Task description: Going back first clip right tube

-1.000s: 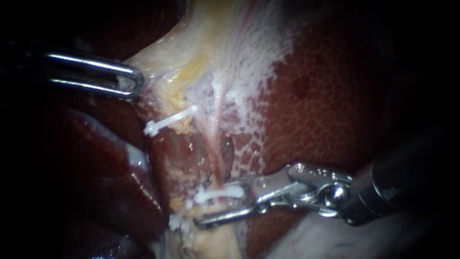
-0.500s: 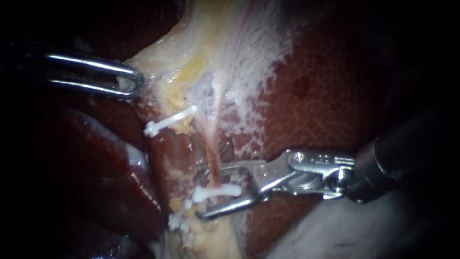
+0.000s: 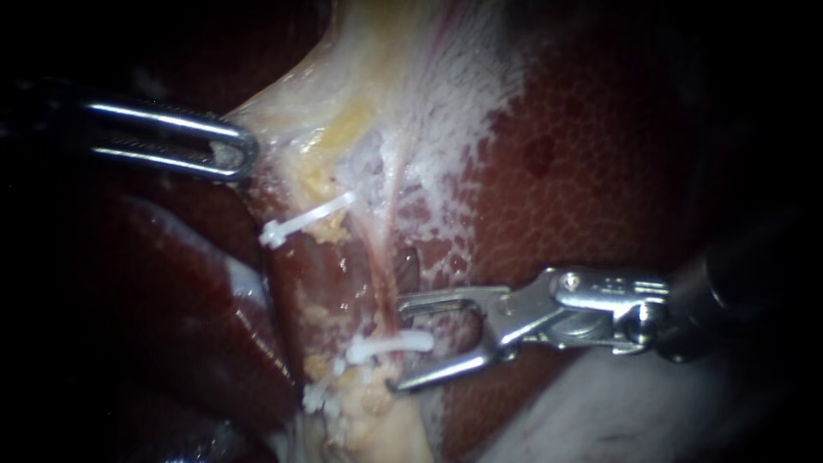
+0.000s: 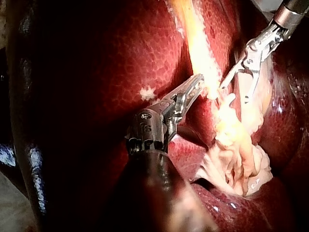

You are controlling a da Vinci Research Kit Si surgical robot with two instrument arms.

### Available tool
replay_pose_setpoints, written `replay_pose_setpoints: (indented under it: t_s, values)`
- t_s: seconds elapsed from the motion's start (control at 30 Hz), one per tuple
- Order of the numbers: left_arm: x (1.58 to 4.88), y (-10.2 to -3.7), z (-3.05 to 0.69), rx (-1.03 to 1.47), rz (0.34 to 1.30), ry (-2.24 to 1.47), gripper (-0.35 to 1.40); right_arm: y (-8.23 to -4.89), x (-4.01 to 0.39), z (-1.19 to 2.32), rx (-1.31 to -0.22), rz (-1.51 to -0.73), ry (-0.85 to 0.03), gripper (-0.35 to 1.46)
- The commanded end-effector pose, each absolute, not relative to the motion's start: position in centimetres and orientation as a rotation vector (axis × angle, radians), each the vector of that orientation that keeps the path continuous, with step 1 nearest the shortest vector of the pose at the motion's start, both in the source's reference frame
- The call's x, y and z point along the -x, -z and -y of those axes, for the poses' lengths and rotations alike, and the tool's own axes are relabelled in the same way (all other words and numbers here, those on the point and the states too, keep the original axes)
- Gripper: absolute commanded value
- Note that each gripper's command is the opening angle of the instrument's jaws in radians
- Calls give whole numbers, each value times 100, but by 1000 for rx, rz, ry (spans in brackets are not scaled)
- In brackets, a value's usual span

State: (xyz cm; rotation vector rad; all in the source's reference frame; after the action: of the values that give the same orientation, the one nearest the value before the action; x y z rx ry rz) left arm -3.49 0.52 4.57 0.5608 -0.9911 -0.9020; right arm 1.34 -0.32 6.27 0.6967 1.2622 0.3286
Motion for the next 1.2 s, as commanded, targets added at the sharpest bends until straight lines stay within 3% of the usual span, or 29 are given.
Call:
replay_pose_setpoints:
  t_s: [0.03,0.37,0.97,1.2]
  values:
    - [349,-457,-52,-561,991,902,-35,-626,-128,29,-680,-1262,-338,60]
    - [349,-459,-51,-561,991,900,-35,-603,-90,-7,-622,-1274,-325,60]
    - [348,-468,-51,-558,992,898,-35,-592,-70,-14,-598,-1285,-280,60]
    - [357,-504,-38,-561,979,890,-35,-591,-69,-13,-591,-1287,-270,60]
